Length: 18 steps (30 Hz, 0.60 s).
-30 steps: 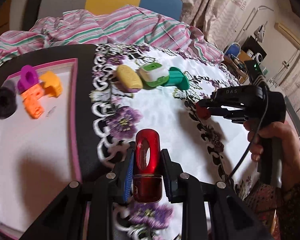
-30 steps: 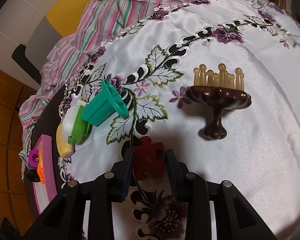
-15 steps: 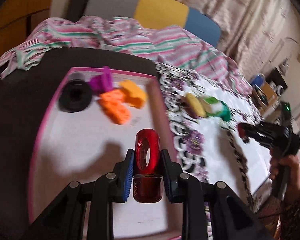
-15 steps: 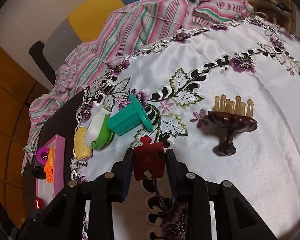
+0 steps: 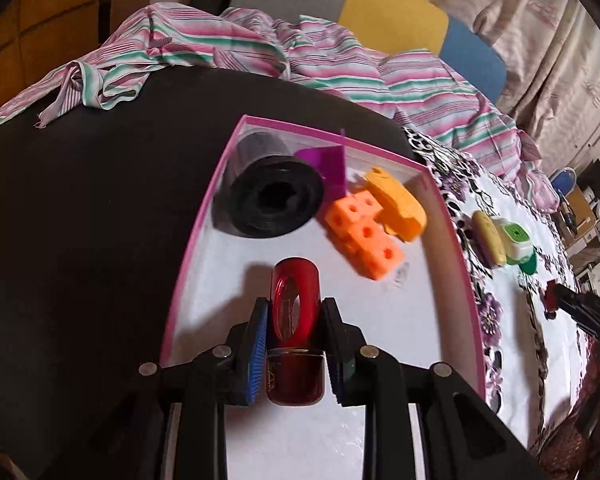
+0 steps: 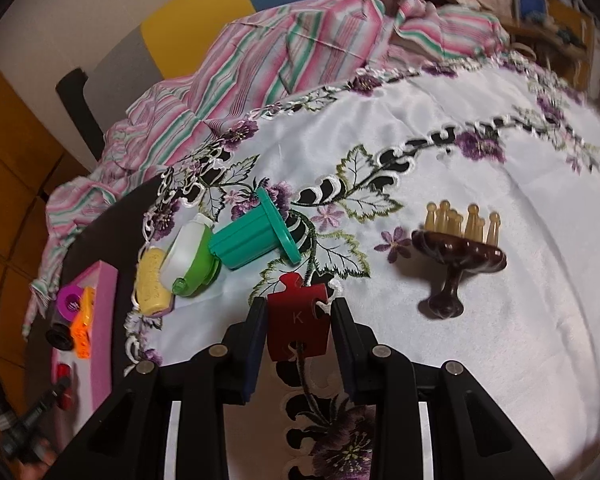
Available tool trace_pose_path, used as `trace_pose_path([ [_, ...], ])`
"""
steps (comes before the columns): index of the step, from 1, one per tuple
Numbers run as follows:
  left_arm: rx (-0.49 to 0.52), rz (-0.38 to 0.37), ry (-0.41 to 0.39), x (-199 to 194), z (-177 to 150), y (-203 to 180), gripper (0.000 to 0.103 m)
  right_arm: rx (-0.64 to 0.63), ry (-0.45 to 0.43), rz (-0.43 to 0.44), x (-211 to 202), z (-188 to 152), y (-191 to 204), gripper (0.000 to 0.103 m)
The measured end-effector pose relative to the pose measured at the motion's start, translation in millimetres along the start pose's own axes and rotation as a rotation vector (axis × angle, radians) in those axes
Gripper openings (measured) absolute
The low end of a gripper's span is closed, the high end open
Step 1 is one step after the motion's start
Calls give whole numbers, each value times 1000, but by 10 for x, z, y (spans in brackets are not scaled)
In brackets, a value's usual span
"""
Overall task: Organize rigid objects
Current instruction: 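Carry the red lipstick tube into the tray and open the left tool, then carry the red puzzle piece into the tray and open the right tool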
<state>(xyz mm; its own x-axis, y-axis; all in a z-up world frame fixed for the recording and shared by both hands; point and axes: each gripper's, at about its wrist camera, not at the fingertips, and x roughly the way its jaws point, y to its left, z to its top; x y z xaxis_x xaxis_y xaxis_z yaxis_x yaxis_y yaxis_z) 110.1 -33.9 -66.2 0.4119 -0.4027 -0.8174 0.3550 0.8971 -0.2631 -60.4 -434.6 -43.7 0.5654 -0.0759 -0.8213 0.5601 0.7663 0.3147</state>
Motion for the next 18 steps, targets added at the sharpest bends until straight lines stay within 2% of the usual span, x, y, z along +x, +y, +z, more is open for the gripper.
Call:
trace_pose_path([
  [7, -20, 29, -11, 78, 85, 124, 26, -135, -3, -4, 5, -54, 246, 33],
  [10, -39, 46, -16, 31, 71, 146, 34, -152, -15, 11, -18, -60, 281, 33],
  [13, -81, 25, -30, -64, 11, 181, 41, -165, -39, 37, -75, -64, 323, 33],
  [16, -97, 18, -58, -188, -86, 187, 42, -194, -49, 69, -103, -72, 398, 33],
  [18, -93, 15, -68, -257, -145, 175, 42, -216, -25, 95, -65, -87, 475, 33],
])
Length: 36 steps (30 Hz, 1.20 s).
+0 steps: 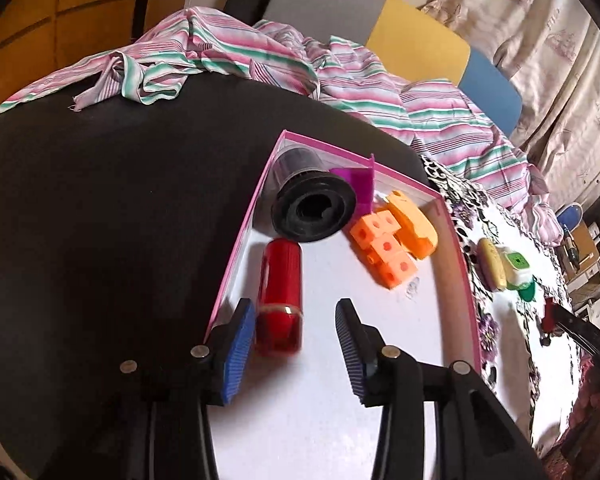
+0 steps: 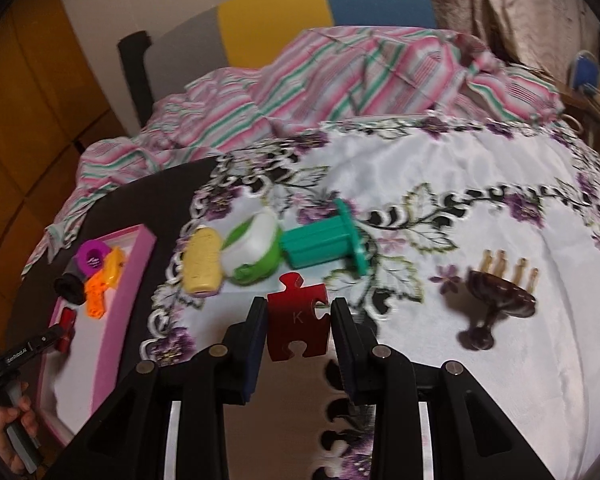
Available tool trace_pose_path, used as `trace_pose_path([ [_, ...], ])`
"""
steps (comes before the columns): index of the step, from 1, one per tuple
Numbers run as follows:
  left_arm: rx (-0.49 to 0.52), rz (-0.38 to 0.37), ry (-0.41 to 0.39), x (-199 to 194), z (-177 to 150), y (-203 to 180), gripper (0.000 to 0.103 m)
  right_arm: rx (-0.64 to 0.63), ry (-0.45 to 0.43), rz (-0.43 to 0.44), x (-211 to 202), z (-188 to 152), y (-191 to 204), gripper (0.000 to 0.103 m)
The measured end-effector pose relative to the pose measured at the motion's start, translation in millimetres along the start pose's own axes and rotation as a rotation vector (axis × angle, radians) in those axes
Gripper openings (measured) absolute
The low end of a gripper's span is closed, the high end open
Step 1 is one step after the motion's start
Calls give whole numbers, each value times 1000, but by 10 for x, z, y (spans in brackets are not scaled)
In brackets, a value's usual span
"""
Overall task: Organize rigid objects
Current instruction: 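Carry the red puzzle piece into the tray and open the right tool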
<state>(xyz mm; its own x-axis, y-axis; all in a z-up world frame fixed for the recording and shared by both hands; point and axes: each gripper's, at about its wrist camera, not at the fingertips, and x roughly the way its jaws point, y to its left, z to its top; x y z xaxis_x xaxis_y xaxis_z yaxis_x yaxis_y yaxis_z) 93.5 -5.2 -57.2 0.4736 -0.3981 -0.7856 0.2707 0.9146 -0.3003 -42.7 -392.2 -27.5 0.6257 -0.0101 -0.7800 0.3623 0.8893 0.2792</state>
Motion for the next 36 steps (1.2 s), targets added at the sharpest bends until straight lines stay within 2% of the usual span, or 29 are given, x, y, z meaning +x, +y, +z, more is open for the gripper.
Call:
trace_pose_path([
  [3, 21, 2, -14, -83, -65, -12, 42, -14, 57, 4, 113, -19, 153, 33],
  [7, 6, -50, 25, -113, -154, 0, 42, -38, 70, 101, 178, -29, 529, 33],
  [10, 1, -86, 24, -163, -191, -28, 42, -89, 77, 145, 219, -27, 857, 33],
  [15, 55, -81, 3, -246, -240, -86, 42, -158, 93, 210, 294, -32, 1406, 33],
  [18, 51, -87, -3, -298, -279, -56, 42, -201, 120, 246, 375, -52, 1759, 33],
  [28, 43, -74, -9, -404, -381, 115, 42, -344, 187, 271, 720, -143, 2639, 33],
  [36, 8, -59, -39, -545, -404, 275, 42, -373, 223, 255, 970, -209, 2864, 33],
])
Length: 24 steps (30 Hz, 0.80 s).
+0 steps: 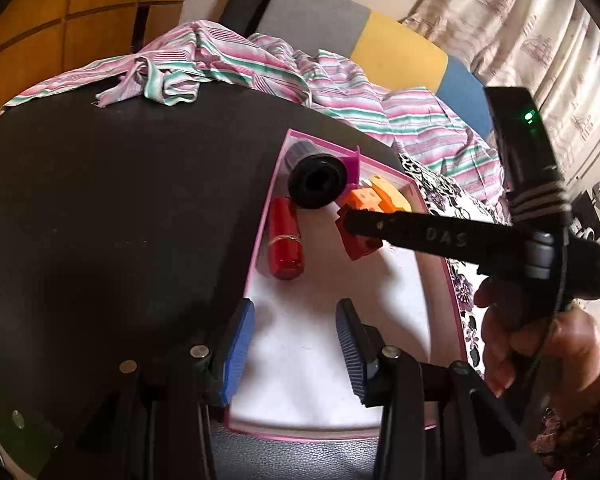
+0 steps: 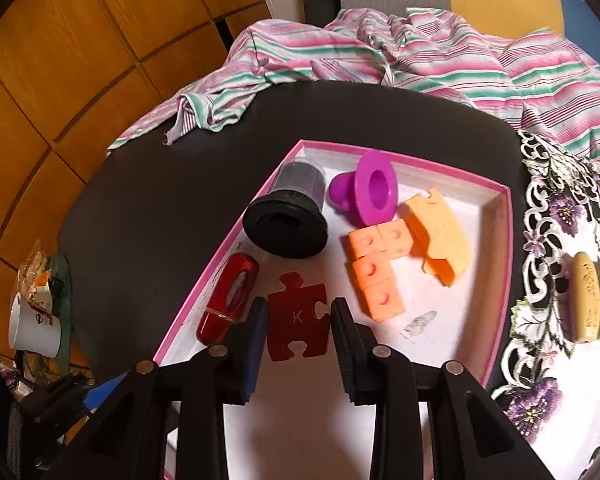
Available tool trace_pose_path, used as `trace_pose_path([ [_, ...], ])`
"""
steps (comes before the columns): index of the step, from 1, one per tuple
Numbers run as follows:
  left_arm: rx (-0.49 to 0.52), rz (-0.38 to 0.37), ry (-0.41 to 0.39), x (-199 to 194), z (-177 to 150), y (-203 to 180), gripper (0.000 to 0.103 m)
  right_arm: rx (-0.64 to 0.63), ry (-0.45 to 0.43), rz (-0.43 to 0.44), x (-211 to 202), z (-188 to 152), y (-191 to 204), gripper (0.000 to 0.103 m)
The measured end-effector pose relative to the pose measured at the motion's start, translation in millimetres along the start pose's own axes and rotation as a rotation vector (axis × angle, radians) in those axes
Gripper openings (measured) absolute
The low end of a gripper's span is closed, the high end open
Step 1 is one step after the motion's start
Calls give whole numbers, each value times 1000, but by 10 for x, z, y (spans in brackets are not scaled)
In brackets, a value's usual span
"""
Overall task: Organize rigid objects
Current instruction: 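Carry the red puzzle piece into the tray and open the right tool, then move the right tool to the brown peg stand and grasp it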
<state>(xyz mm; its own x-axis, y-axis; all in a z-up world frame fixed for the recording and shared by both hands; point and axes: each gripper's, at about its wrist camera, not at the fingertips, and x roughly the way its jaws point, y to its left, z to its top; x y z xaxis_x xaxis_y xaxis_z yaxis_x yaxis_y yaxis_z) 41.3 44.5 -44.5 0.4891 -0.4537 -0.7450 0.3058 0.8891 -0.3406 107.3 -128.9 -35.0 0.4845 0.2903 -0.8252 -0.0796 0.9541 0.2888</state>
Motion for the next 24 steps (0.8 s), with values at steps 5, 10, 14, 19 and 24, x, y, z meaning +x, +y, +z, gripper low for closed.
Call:
trace_pose_path([
  [5, -22, 0, -3, -30, 6, 36, 42, 1, -11, -17, 83, 43, 12, 33],
  [10, -17, -8, -1, -48, -6, 5, 42, 35, -46, 16, -15, 29, -4, 42],
  [14, -6, -14, 9, -21, -26, -61, 42, 25, -65, 9, -147, -35, 14, 44],
  [19, 7, -17, 18, -2, -61, -147, 42, 22, -58, -56, -245, -122, 16, 45],
  [24, 8, -10, 26, 3, -83, -163, 42, 11, -79, -71, -360, -212, -3, 45],
])
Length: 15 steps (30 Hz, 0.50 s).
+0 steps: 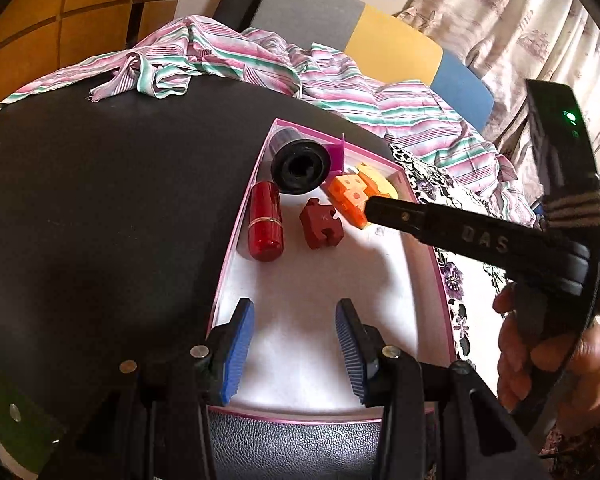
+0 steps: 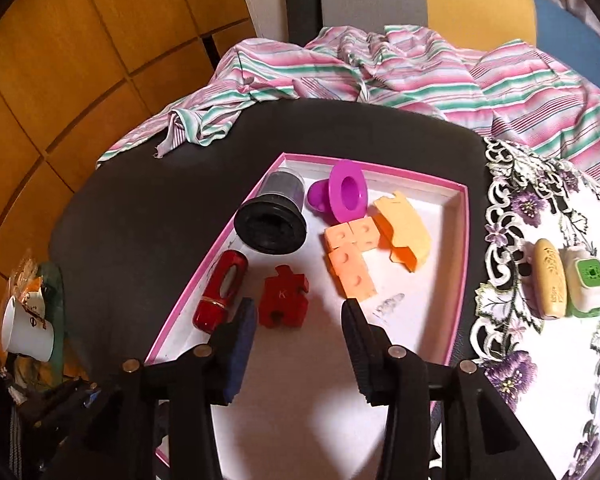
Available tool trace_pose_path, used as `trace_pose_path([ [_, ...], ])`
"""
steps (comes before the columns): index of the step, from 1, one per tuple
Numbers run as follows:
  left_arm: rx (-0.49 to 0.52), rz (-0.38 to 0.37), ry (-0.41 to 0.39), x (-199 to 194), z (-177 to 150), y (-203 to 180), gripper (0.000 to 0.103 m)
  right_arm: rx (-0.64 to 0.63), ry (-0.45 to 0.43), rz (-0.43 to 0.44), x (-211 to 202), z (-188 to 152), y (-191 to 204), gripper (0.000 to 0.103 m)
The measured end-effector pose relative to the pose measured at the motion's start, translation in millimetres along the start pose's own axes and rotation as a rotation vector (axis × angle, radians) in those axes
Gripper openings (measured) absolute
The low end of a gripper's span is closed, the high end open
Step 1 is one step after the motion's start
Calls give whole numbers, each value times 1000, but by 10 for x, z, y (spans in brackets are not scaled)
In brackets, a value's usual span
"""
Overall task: Organize rigid objects
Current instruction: 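Move the right tool to the brown peg stand and grasp it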
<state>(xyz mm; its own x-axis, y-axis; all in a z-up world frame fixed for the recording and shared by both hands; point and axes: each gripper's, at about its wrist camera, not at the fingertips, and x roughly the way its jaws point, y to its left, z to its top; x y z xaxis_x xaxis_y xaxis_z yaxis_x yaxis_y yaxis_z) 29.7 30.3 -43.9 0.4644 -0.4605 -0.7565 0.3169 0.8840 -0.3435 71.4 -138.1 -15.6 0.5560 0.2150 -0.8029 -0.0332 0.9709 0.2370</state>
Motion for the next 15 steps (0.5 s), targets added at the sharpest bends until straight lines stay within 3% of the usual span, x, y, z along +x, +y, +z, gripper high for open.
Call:
trace_pose_path([
  [15, 38, -10, 12, 18, -66, -302, 42, 12, -61, -131, -459, -266, -446, 47],
])
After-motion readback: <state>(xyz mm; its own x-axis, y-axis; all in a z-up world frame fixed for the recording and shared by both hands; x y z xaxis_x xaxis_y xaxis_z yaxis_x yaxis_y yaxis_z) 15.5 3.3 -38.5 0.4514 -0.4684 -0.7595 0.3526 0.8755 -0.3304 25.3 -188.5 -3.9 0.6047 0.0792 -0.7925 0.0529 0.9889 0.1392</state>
